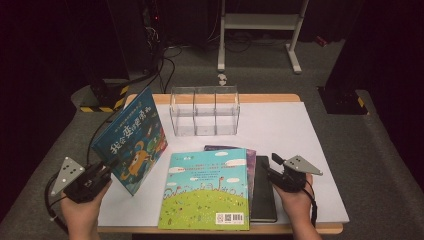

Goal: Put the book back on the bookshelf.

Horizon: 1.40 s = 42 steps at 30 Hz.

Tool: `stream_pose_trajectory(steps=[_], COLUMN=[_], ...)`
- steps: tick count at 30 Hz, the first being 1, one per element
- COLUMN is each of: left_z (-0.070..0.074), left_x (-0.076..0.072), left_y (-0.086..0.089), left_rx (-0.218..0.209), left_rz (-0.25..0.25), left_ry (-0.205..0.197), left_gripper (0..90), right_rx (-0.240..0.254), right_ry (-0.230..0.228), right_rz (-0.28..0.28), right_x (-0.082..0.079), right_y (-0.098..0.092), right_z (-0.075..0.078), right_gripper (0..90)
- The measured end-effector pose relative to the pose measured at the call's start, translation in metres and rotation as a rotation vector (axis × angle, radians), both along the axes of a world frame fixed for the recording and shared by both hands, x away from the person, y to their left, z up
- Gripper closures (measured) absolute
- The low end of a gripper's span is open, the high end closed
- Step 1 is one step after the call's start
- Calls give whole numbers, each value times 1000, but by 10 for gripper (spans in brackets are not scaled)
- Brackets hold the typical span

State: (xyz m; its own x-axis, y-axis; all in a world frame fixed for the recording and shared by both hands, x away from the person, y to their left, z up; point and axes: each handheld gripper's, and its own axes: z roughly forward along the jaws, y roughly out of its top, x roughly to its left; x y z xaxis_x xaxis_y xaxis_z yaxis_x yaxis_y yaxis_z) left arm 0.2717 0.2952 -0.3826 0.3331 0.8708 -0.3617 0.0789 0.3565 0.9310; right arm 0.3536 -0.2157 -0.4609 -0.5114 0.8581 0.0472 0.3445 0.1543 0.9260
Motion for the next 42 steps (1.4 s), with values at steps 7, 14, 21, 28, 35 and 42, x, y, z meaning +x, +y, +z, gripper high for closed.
stream_pose_trajectory(steps=[7,14,21,28,35,42], left_z=[0,1,2,1,0,0], left_x=[7,19,29,34,34,35], left_y=[-2,-8,-14,-17,-18,-17], left_rx=[-22,-27,-28,-24,-12,-39], left_rz=[1,0,-11,-1,25,45], left_ry=[-18,-34,-50,-69,-88,-78], left_gripper=[752,751,757,775,799,814], right_rx=[-6,-21,-36,-41,-42,-53], right_ry=[5,14,26,36,37,51], right_rz=[-14,-33,-51,-64,-56,-44], right_x=[-6,-14,-21,-25,-25,-19], right_y=[-5,-13,-19,-24,-23,-24], right_z=[-2,-5,-8,-11,-11,-13], right_gripper=[501,499,498,497,496,494])
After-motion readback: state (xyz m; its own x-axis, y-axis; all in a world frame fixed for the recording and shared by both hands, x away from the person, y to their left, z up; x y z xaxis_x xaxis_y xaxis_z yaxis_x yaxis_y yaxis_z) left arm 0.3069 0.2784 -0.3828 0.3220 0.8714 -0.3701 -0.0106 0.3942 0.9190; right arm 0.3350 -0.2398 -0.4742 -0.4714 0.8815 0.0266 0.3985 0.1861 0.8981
